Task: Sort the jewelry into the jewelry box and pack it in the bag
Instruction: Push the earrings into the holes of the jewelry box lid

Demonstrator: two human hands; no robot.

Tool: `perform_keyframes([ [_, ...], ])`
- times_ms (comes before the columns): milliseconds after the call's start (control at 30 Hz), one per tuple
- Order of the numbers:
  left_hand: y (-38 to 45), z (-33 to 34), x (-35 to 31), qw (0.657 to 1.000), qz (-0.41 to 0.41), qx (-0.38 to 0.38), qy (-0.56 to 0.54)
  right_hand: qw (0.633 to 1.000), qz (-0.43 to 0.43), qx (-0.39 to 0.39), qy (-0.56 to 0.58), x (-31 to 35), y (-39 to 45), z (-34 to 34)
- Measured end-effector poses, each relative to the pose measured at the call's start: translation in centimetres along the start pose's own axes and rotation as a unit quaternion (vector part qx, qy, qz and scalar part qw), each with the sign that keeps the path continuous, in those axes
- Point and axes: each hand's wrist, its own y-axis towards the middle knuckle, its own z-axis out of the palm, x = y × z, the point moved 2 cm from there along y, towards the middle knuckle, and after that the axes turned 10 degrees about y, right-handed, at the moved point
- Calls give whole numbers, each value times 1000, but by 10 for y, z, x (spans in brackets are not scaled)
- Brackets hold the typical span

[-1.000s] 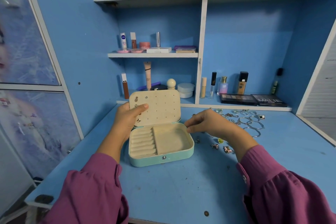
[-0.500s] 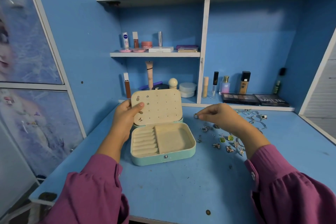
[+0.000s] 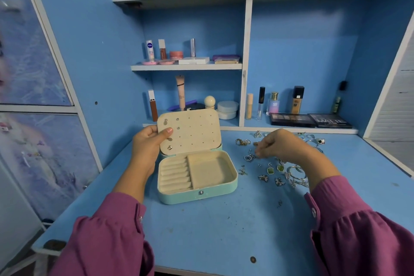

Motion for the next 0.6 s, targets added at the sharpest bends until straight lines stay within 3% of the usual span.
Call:
perform_keyframes([
  [333, -2, 1, -1, 1000, -1, -8, 10, 993, 28, 52, -106, 3, -4, 4],
  [600, 1, -7, -4, 999, -10, 35, 21, 996, -73, -40, -35, 21, -2, 24],
])
